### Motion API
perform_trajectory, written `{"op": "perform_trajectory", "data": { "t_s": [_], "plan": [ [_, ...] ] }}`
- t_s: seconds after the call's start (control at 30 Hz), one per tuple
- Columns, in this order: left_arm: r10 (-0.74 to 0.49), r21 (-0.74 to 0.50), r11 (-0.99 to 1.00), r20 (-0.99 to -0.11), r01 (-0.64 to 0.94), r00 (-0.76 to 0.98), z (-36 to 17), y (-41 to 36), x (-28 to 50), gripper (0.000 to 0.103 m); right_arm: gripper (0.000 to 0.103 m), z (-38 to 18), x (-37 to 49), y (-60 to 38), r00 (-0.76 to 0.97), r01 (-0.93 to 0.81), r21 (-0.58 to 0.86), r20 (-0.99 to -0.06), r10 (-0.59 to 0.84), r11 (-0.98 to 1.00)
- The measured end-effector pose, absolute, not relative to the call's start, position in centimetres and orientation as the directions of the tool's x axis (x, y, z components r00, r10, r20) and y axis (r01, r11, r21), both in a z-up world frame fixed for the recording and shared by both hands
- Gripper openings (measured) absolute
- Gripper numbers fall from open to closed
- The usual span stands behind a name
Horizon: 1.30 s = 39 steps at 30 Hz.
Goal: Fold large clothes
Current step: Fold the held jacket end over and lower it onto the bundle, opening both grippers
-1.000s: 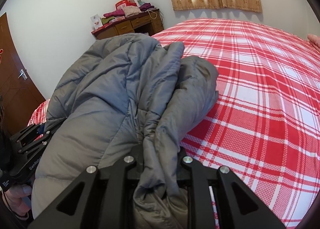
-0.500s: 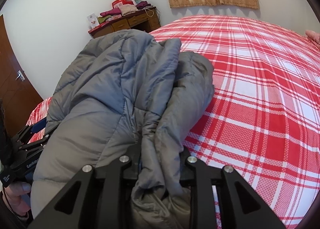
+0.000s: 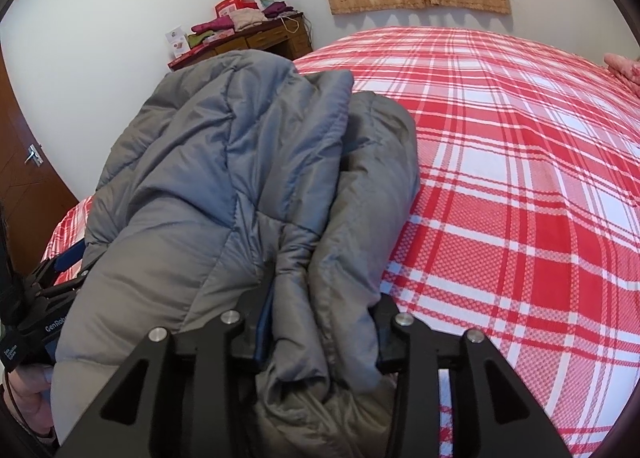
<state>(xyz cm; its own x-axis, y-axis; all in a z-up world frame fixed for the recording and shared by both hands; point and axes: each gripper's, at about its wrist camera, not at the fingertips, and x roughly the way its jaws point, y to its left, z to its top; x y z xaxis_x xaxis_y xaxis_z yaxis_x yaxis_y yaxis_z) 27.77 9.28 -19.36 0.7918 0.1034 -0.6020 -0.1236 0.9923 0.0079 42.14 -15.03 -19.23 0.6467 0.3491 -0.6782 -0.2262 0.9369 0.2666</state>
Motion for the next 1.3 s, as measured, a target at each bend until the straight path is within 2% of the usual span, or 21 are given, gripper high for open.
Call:
{"op": "perform_trajectory", "data": {
  "t_s": [0.23, 0.5, 0.93, 1.07, 1.17, 1.23, 1.3],
  "plan": [
    [0.078, -0.044, 0.990, -0.610, -0.132, 0.788, -19.9, 10.4, 27.8, 0.100, 0.043, -19.3, 42.1, -14.7, 0.654, -0.219, 0.252, -0.679, 0.333, 0.943],
    [0.091, -0.043, 0.988, -0.629, -0.151, 0.772, -19.8, 10.2, 28.0, 0.101, 0.049, -19.2, 42.3, -14.3, 0.652, -0.187, 0.222, -0.701, 0.290, 0.957],
    [0.070, -0.079, 0.985, -0.624, -0.151, 0.779, -20.3, 10.7, 27.9, 0.101, 0.053, -19.0, 42.4, -13.4, 0.655, -0.164, 0.167, -0.719, 0.234, 0.972],
    [0.103, -0.046, 0.984, -0.639, -0.172, 0.762, -18.5, 10.4, 27.0, 0.101, 0.060, -17.6, 42.0, -13.4, 0.667, -0.149, 0.127, -0.719, 0.194, 0.981],
    [0.114, -0.039, 0.985, -0.580, -0.167, 0.807, -15.2, 10.2, 24.4, 0.101, 0.069, -15.3, 40.2, -13.7, 0.696, -0.127, 0.100, -0.700, 0.160, 0.987],
    [0.110, -0.028, 0.989, -0.539, -0.148, 0.835, -13.1, 9.8, 22.2, 0.101, 0.076, -12.8, 37.9, -13.7, 0.743, -0.137, 0.077, -0.652, 0.154, 0.988],
    [0.119, -0.001, 0.990, -0.507, -0.139, 0.854, -10.5, 9.5, 19.5, 0.101, 0.076, -11.0, 36.1, -13.5, 0.760, -0.157, 0.062, -0.630, 0.161, 0.986]
  ]
}}
